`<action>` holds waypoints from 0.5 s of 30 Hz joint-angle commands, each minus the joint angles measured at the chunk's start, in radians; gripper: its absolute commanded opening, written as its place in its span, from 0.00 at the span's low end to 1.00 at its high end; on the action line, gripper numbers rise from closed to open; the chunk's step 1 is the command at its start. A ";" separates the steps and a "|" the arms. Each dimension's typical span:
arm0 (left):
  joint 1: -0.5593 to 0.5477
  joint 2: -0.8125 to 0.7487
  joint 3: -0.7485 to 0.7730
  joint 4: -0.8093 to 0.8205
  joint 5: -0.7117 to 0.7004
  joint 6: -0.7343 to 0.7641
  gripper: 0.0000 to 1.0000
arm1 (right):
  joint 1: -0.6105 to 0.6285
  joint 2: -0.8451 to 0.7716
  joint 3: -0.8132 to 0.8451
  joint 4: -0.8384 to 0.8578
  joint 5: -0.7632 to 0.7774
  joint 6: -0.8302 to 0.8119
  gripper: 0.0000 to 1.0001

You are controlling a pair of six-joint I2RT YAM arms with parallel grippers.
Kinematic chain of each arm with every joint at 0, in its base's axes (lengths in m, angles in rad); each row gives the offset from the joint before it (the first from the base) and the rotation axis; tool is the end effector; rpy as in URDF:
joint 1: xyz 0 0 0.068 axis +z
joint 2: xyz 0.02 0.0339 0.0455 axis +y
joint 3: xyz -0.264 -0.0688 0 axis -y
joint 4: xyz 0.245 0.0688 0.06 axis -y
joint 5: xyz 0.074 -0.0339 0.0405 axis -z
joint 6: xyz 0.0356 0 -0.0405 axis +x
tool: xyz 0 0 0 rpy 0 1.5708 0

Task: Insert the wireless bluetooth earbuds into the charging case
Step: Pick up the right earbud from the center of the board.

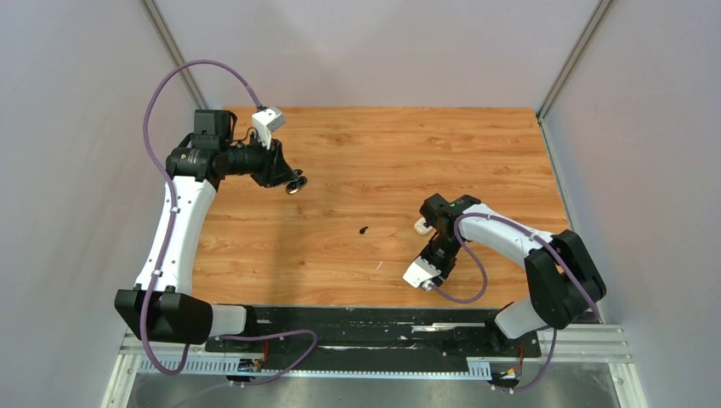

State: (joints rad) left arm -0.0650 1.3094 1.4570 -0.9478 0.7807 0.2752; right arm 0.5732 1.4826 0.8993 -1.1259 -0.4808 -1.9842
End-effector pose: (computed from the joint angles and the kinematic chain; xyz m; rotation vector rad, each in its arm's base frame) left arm 0.2523 -0.0415 0.3927 0.7295 2.0923 -0.8013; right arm 0.1757 0.1330 0.1871 -2.7243 0.8699 0.6621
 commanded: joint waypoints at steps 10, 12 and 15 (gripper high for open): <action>-0.002 -0.018 0.028 0.024 0.011 -0.011 0.00 | 0.037 0.077 0.002 0.031 0.013 0.005 0.34; -0.003 -0.019 0.028 0.024 0.010 -0.010 0.00 | 0.040 0.091 0.009 0.032 0.014 0.017 0.32; -0.003 -0.019 0.026 0.025 0.008 -0.010 0.00 | 0.040 0.107 0.015 0.034 0.024 0.023 0.31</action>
State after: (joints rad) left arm -0.0650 1.3094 1.4570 -0.9459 0.7795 0.2714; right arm 0.6075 1.5723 0.8970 -1.0973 -0.4564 -1.9717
